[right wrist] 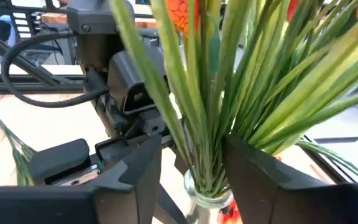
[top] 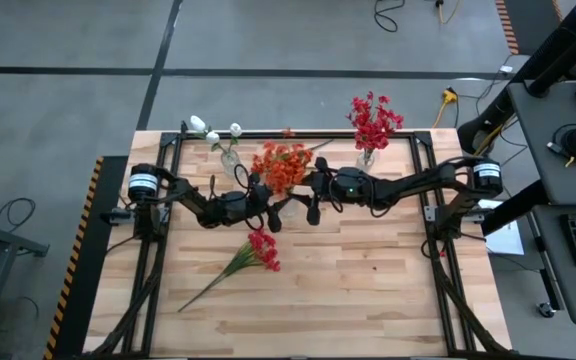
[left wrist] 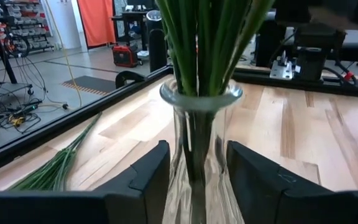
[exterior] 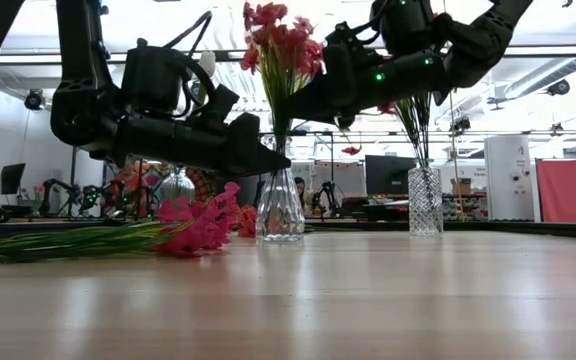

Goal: Sort flowers into vase by color
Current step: Put the bottom orange flowers into the bottom transparent vase, then put the red flowers into the top right transparent vase

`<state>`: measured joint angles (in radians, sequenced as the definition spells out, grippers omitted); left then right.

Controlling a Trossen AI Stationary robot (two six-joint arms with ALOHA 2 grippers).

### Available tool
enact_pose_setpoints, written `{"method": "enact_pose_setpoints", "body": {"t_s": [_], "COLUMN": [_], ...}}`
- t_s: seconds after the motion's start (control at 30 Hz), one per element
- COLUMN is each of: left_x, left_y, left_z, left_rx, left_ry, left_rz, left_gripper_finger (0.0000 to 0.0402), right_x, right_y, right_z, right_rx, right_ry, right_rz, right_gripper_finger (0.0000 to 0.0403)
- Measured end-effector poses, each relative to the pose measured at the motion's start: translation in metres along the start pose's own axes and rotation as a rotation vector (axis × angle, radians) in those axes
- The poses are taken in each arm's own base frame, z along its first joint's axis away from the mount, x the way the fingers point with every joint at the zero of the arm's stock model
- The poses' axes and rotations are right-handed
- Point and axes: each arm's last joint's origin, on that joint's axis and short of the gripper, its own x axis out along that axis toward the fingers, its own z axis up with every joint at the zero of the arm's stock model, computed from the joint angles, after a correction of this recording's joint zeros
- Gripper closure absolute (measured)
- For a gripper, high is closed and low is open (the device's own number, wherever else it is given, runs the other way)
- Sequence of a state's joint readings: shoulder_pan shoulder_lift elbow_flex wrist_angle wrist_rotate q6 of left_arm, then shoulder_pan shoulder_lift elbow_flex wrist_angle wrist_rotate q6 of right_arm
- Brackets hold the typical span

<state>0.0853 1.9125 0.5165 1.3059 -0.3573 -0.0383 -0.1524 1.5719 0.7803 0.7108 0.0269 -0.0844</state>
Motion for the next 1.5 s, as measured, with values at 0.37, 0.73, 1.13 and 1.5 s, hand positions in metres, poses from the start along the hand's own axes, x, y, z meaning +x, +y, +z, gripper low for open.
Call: {"method": "enact_pose_setpoints", "body": {"t_s": [0.37,0.73,1.13,1.5], "left_x": [-0.002,-0.007,-0.021,-0.064], "left_y": [0.000,-0.002,-0.004,-0.009], "left_z": [0.005,0.009,0.024,0.067], "left_rx": [-0.010,-0.030,-0.012,0.017], "left_ry": [-0.025,-0.033,0.042,0.246], "left_rz": [-0.003,-0.015,-0.030,-0.087], "left_gripper_finger": [0.0213,0.0200,0.0200,0.0200], "right_x": [-0.010,-0.014,-0.026,-0.045], "right_y": [0.003,0.006,0.012,0.024], "right_z": [0.009,0.013,0.020,0.028], "right_rx": [0.009,0.003,0.020,0.036], "right_ry": [0.036,0.052,0.098,0.184], "right_rz": [0.013,0.024,0.049,0.096], "right_gripper_finger": [0.0207,0.0206,0.0206,0.0206]}}
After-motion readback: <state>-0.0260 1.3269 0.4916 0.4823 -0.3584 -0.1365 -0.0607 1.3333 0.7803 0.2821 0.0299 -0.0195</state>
